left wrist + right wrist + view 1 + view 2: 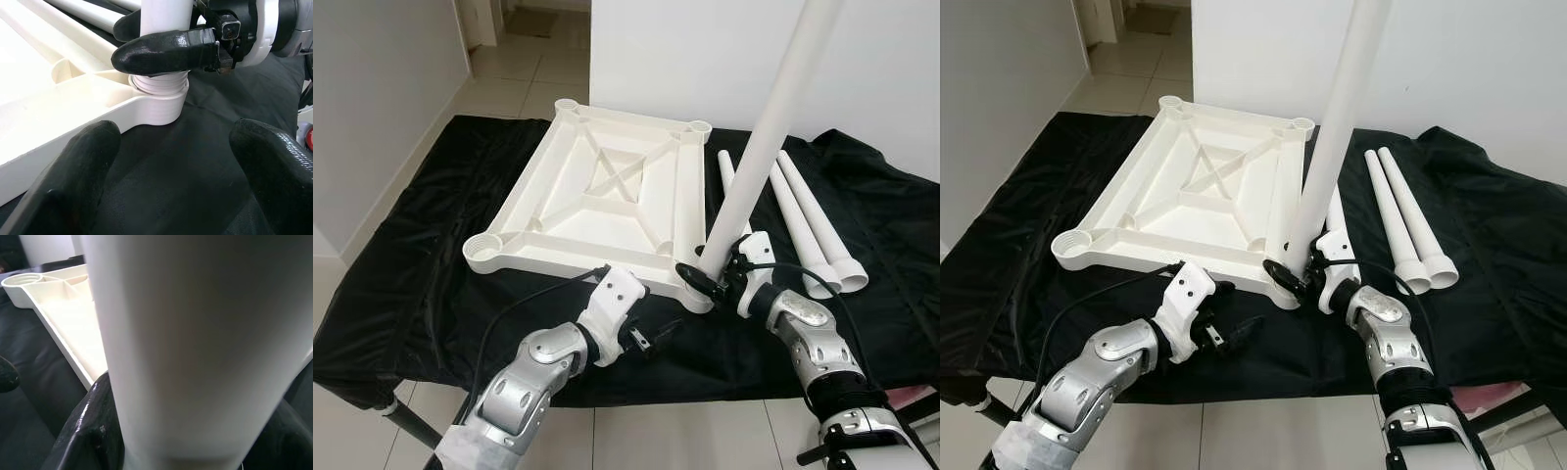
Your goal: Building children table
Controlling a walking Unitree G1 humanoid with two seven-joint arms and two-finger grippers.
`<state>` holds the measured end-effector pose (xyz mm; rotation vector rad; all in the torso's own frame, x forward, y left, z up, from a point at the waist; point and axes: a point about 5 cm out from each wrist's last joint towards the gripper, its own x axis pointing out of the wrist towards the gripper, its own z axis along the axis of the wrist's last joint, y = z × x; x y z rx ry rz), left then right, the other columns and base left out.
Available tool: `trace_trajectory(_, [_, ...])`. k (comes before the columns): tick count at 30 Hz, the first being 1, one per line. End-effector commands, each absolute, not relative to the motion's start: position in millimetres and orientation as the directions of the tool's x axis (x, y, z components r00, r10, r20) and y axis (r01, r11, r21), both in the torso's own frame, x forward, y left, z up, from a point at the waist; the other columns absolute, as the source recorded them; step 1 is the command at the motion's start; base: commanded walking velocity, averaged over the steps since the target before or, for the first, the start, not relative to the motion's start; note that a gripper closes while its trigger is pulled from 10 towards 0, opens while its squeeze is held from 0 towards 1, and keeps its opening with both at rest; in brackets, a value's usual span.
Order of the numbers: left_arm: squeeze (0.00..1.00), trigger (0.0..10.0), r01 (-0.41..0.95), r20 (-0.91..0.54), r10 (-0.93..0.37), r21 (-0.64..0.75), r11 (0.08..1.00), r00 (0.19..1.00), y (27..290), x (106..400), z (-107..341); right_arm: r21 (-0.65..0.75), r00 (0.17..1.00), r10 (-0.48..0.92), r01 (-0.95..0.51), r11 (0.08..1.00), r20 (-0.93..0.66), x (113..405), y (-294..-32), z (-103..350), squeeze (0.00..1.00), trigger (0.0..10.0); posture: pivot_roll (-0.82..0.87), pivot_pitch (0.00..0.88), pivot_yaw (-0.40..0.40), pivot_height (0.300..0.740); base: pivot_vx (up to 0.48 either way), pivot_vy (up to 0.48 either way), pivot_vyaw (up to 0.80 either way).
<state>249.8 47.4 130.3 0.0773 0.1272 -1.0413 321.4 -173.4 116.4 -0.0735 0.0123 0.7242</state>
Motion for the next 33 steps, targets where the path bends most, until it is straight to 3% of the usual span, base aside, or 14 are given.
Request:
trace_trajectory(1, [0.0, 10.0, 0.878, -0.14, -0.869, 0.005, 0.478, 0.474, 45.5, 247.6, 132.5, -0.031, 0.757, 0.651, -0.653, 0.757, -0.056, 316.9, -173.2, 106.1, 0.0, 0.0, 0.02, 0.0, -0.062, 0.74, 0.0, 0.0, 0.0])
trace_trajectory(3, [0.0, 10.0, 0.878, -0.14, -0.869, 0.005, 0.478, 0.474, 45.5, 247.3, 132.3, -0.023, 0.764, 0.643, -0.644, 0.764, -0.05, 315.6, -172.7, 105.1, 0.0, 0.0, 0.02, 0.0, -0.064, 0.74, 0.0, 0.0, 0.0])
trace_trajectory(4, [0.0, 10.0, 0.878, -0.142, -0.869, 0.004, 0.479, 0.474, 45.5, 246.9, 132.2, -0.008, 0.779, 0.626, -0.626, 0.779, -0.039, 314.4, -171.8, 104.3, 0.0, 10.0, 0.02, 0.0, -0.069, 0.74, 0.0, 0.0, 0.0])
trace_trajectory(9, [0.0, 10.0, 0.877, -0.144, -0.868, 0.0, 0.48, 0.475, 45.2, 247.1, 131.9, 0.09, 0.883, 0.468, -0.468, 0.879, 0.02, 308.9, -163.6, 110.6, 0.0, 10.0, 0.01, 0.0, -0.07, 0.74, 0.0, 0.0, 0.0])
trace_trajectory(19, [0.0, 10.0, 0.883, -0.144, -0.874, -0.002, 0.47, 0.465, 42.6, 246.2, 131.0, 0.177, 0.942, 0.332, -0.334, 0.926, 0.037, 305.4, -148.9, 113.9, 0.0, 10.0, 0.0, 0.0, -0.069, 0.74, 0.0, 0.0, 0.0])
trace_trajectory(21, [0.0, 10.0, 0.885, -0.144, -0.876, -0.003, 0.466, 0.461, 41.8, 245.8, 131.0, 0.213, 0.977, 0.213, -0.208, 0.955, 0.0, 306.7, -147.1, 109.6, 0.0, 10.0, 0.01, 0.0, -0.068, 0.74, 0.0, 0.0, 0.0])
trace_trajectory(24, [0.0, 10.0, 0.885, -0.145, -0.876, -0.003, 0.465, 0.459, 41.9, 245.5, 130.8, 0.223, 0.988, 0.149, -0.139, 0.965, -0.03, 306.2, -146.1, 106.3, 0.0, 10.0, 0.01, 0.0, -0.07, 0.74, 0.0, 0.0, 0.0])
trace_trajectory(27, [0.0, 10.0, 0.886, -0.147, -0.876, -0.003, 0.465, 0.459, 42.4, 244.7, 130.2, 0.213, 0.993, -0.047, 0.069, 0.975, -0.109, 300.5, -147.8, 99.2, 0.0, 10.0, 0.01, 0.0, -0.078, 0.74, 0.0, 0.0, 0.0])
trace_trajectory(31, [0.0, 10.0, 0.885, -0.147, -0.875, -0.003, 0.466, 0.46, 42.4, 244.9, 130.1, 0.207, 0.991, -0.059, 0.083, 0.975, -0.119, 299.1, -146.6, 98.7, 0.0, 10.0, 0.01, 0.0, -0.078, 0.74, 0.0, 0.0, 0.0])
trace_trajectory(33, [0.0, 10.0, 0.883, -0.145, -0.874, -0.005, 0.47, 0.464, 42.1, 244.3, 129.7, 0.215, 0.994, -0.021, 0.044, 0.976, -0.111, 293.7, -130.8, 100.2, 0.0, 10.0, 0.02, 0.0, -0.079, 0.74, 0.0, 0.0, 0.0])
